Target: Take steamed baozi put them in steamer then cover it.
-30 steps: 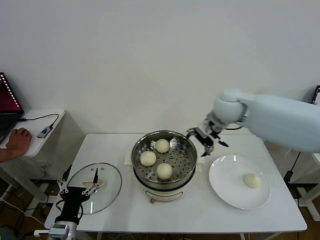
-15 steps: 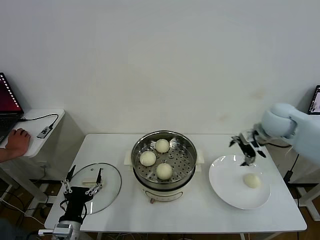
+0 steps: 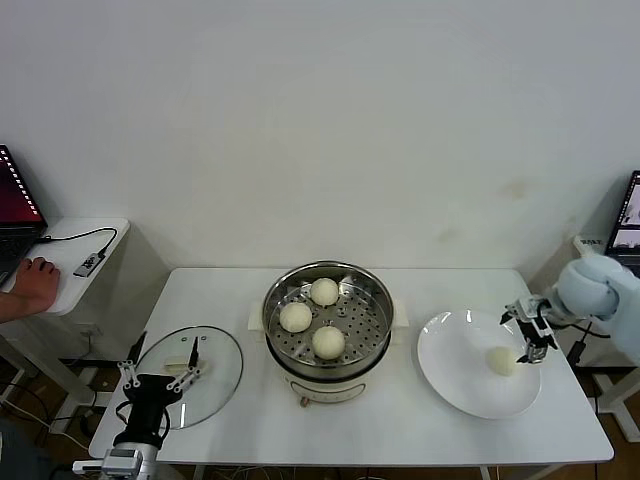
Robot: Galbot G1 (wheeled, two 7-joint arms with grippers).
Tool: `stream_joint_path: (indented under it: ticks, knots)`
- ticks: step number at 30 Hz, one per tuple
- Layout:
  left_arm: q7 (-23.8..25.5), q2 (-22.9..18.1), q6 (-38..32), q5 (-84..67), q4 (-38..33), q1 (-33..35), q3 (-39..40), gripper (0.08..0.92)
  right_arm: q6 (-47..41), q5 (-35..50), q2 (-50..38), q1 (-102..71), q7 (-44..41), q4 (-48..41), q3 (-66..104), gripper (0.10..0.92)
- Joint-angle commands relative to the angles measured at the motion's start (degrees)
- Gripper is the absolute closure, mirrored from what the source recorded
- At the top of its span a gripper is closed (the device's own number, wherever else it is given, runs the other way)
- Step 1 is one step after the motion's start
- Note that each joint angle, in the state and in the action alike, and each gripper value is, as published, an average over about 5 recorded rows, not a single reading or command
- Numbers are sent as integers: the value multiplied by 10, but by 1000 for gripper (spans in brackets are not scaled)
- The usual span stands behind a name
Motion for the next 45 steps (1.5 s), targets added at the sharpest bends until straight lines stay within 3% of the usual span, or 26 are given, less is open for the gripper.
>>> stream_joint_path:
  ticks: [1, 15, 30, 45]
  knots:
    - [-1, -2, -1, 0, 0, 0, -3, 177, 6, -36, 28, -104, 16, -58, 88, 203]
    - [-2, -4, -4, 1, 1, 3, -8, 177, 9, -59, 75, -108, 30, -100, 87, 209]
    - [-1, -7, -3, 3, 2, 2, -6, 177, 8, -73, 83, -112, 26, -111, 91, 297]
    - [-1, -6, -2, 3, -5, 3, -8, 177, 11, -63, 59, -118, 13, -87, 115, 448]
